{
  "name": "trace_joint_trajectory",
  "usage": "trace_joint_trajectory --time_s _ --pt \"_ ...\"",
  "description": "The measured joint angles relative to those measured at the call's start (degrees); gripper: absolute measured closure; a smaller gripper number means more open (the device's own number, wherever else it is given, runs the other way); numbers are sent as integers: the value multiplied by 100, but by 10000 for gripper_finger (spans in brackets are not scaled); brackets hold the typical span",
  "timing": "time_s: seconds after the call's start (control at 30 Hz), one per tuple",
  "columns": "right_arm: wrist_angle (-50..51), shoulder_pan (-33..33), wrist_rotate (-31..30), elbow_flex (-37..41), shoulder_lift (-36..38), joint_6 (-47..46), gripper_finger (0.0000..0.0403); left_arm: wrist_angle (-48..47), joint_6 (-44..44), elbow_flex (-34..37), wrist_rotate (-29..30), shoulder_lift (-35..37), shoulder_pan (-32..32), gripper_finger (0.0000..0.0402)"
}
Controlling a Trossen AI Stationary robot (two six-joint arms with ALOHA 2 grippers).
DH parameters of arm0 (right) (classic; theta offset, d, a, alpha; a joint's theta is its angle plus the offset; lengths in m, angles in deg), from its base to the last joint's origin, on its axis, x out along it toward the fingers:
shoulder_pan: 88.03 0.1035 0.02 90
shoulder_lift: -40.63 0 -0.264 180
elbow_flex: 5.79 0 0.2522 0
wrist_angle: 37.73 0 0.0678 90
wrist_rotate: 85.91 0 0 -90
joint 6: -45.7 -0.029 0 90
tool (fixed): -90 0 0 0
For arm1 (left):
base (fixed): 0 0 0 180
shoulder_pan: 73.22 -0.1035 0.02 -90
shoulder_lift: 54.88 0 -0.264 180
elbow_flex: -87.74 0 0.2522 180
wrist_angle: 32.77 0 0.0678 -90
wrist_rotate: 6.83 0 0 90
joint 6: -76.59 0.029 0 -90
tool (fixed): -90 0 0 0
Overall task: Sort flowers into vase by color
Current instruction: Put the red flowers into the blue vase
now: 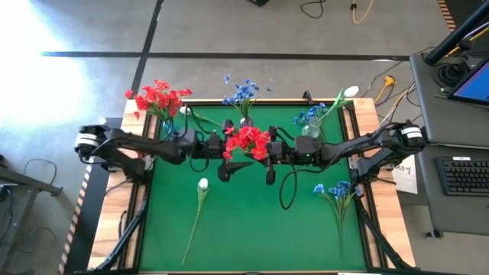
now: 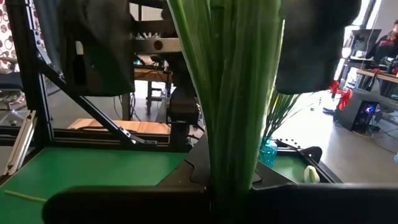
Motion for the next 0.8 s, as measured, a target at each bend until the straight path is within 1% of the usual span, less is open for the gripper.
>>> trace_joint_trajectory --time_s 0.13,0.27,0.4,0.5,0.57,0.8 --pt "-1 0 0 0 0 -3 394 -34 -3 -280 8 -269 -2 40" --pt "0 0 0 0 0 3 394 -55 -110 -412 -4 -411 -17 43" --pt "4 0 0 0 0 9 393 -53 -175 -440 8 -409 -26 66" --pt "3 0 0 0 0 6 393 -44 -262 -440 8 -403 -24 103" --pt "2 0 -1 0 0 -4 393 -61 -307 -440 7 -403 -24 134" --pt "-2 0 -2 0 0 -19 393 -75 -311 -434 14 -403 -24 270"
